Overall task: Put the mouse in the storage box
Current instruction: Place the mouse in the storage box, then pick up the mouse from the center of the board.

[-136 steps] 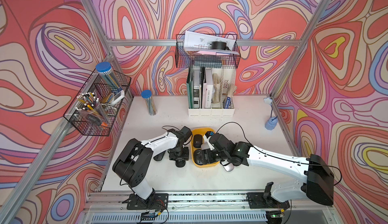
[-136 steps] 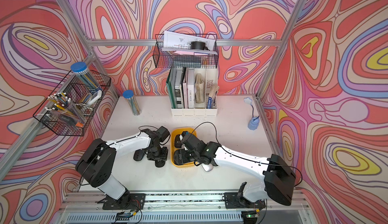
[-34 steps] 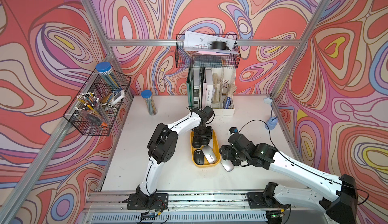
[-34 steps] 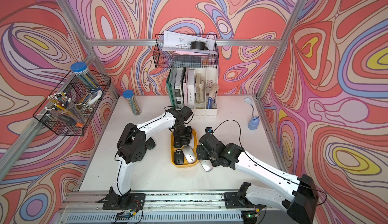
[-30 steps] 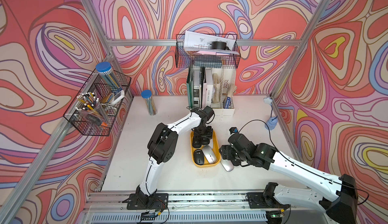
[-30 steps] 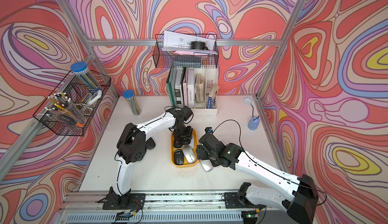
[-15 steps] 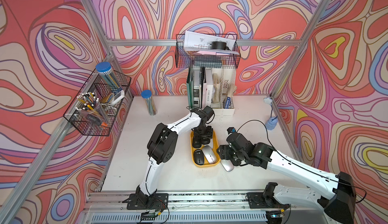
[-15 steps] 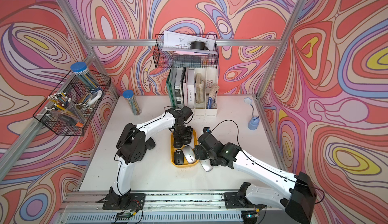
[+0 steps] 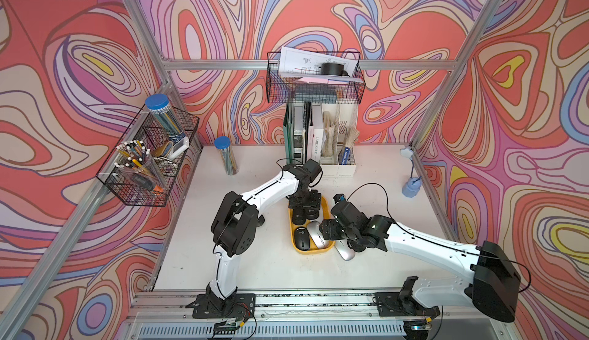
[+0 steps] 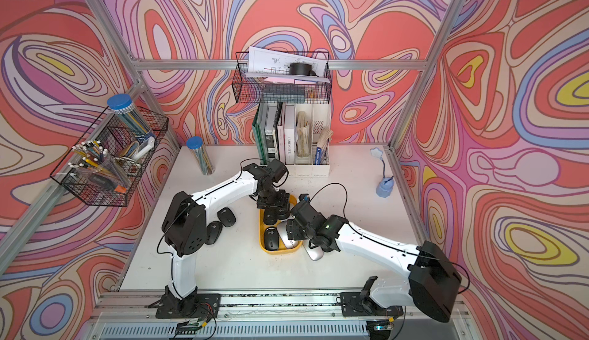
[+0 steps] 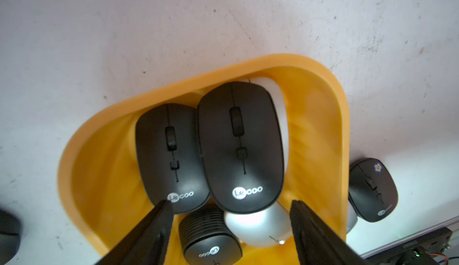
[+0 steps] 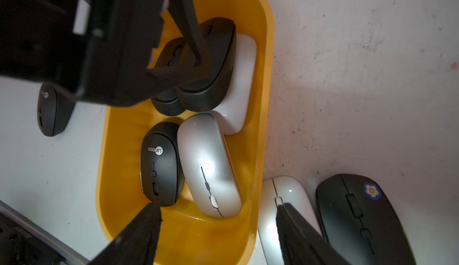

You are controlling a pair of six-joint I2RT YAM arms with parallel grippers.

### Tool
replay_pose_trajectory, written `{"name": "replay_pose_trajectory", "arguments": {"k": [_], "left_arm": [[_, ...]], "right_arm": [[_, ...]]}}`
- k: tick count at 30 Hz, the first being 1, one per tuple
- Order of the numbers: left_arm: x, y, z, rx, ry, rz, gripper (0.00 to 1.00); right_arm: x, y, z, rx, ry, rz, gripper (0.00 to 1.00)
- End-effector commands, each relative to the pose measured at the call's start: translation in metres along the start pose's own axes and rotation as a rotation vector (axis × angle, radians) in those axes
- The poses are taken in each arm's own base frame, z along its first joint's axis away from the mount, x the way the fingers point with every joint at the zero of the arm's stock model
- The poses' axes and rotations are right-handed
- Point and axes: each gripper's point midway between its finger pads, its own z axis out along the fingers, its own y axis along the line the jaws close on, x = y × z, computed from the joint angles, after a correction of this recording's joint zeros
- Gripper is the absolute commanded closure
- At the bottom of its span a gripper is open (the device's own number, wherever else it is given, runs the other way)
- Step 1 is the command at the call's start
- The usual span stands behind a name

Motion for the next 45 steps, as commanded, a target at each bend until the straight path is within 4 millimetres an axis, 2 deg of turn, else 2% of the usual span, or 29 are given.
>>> {"name": "replay_pose_trajectory", "arguments": {"k": [1,6,14,22,36,45], "left_arm": [[0.002,0.018,-0.026,-0.042,-0.053,0.002,0.19],[0.011,0.048,-0.046,-0.062,-0.086,-0.053,0.19],[0.026,0.124,-0.065,-0.197,-0.176,-0.281,0.12],[0.04,0.187,-0.05,-0.286,-0.154,-0.521,0.1],[0.034,0.218,-0.013,-0.361,-0.11,-0.662,0.07],[0.03,0.225,0.011,-0.353,-0.079,-0.679,0.08]], "right_arm": [[-0.021,0.013,-0.006,-0.042,-0.061,0.008,0.25],[-0.022,0.014,-0.011,-0.053,-0.067,0.007,0.24],[-0.014,0.019,-0.017,-0.108,-0.053,0.001,0.24],[-0.014,0.026,-0.031,-0.168,-0.07,-0.037,0.23],[-0.006,0.02,-0.034,-0.16,-0.067,-0.056,0.22],[-0.004,0.015,-0.032,-0.146,-0.062,-0.055,0.22]]}}
